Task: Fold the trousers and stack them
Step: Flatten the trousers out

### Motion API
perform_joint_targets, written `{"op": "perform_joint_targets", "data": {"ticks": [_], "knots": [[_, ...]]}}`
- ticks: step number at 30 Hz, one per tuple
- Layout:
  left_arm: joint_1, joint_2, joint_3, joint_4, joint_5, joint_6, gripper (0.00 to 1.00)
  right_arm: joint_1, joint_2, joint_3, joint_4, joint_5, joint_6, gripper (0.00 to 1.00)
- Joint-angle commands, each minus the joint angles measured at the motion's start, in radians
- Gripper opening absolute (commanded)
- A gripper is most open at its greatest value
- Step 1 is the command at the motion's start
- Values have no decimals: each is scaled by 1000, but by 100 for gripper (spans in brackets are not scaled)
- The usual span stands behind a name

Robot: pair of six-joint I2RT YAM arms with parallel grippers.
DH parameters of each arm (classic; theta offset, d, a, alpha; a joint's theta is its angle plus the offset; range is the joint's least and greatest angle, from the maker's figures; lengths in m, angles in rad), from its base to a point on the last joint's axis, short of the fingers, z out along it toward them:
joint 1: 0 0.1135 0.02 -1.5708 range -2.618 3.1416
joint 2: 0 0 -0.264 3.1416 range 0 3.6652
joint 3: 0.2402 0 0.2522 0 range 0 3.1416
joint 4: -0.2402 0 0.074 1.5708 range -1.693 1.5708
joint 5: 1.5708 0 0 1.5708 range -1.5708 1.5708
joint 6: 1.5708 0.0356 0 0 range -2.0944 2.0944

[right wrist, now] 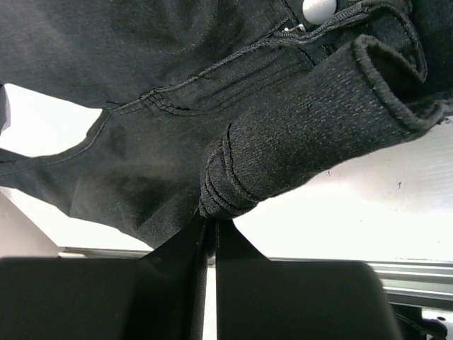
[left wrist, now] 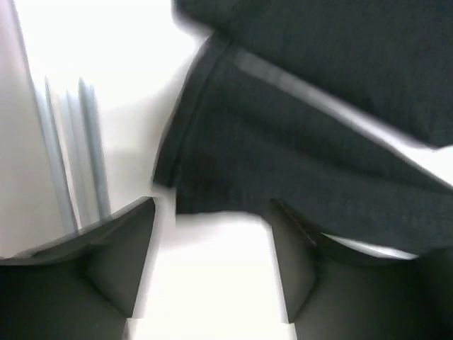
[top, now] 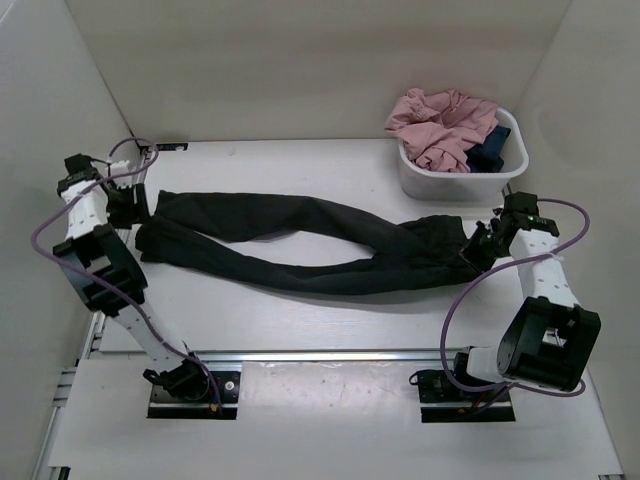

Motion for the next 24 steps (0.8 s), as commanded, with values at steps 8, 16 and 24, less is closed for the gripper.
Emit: {"op": "perform_joint_targets", "data": {"ticks": [8,16,24], "knots": [[23,-41,-263,114,-94,-47,45,-6,46,53,2,-49,-32,0],[23,32,-241,163,-207,-112,53,-6,46,76,2,-49,-32,0],[32,-51,-333,172,-230,-133,58,-6,46,94,-7,-40,-43,0]]}}
